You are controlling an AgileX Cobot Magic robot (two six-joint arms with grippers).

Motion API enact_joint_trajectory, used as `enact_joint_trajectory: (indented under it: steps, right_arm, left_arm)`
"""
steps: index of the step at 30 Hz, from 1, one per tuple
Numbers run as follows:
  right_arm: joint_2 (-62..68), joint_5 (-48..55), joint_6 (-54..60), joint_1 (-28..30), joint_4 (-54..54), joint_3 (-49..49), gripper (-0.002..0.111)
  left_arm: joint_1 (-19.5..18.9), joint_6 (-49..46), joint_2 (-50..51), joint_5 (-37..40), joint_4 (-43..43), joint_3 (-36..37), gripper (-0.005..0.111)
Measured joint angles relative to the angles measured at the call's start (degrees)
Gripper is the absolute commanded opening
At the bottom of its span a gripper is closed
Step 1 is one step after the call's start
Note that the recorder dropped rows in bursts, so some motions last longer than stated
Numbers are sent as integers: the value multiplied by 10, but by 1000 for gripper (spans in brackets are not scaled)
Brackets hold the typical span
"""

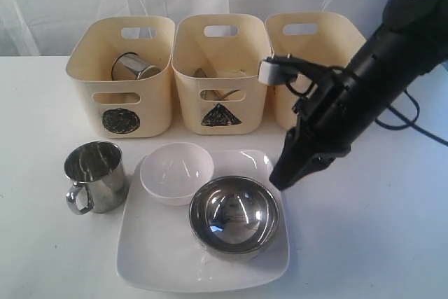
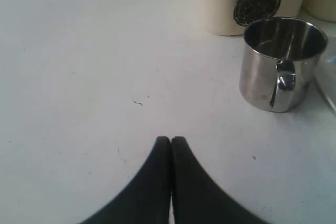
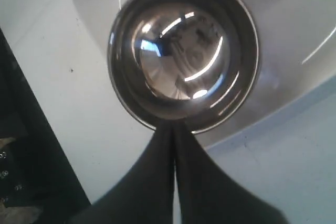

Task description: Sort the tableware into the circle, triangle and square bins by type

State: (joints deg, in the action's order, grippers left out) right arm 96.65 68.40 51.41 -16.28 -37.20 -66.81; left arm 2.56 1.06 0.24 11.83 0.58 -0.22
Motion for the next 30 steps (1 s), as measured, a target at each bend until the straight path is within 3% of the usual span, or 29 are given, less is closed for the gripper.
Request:
enact_joint_trajectory:
  steps: [4,9,19,21,23,27,30]
  right_arm:
    - [0,-3,-11,0,1,35,22]
    - [0,-24,-26,0,1,40,59]
    - [0,-153,-109,-6,0,40,61]
    - [0,-166,-112,-14,0,40,60]
    - [0,-173,-113,-20,0,40,51]
    - [0,-164,-113,-24,-1,40,0]
    - [-2,-148,-116,-24,-1,40,0]
  left_arm:
    - [0,0,0,0,0,0,0]
    - [0,0,0,0,0,0,0]
    - [0,0,0,0,0,0,0]
    - [0,0,0,0,0,0,0]
    - [0,0,0,0,0,0,0]
    - [0,0,0,0,0,0,0]
    - [0,0,0,0,0,0,0]
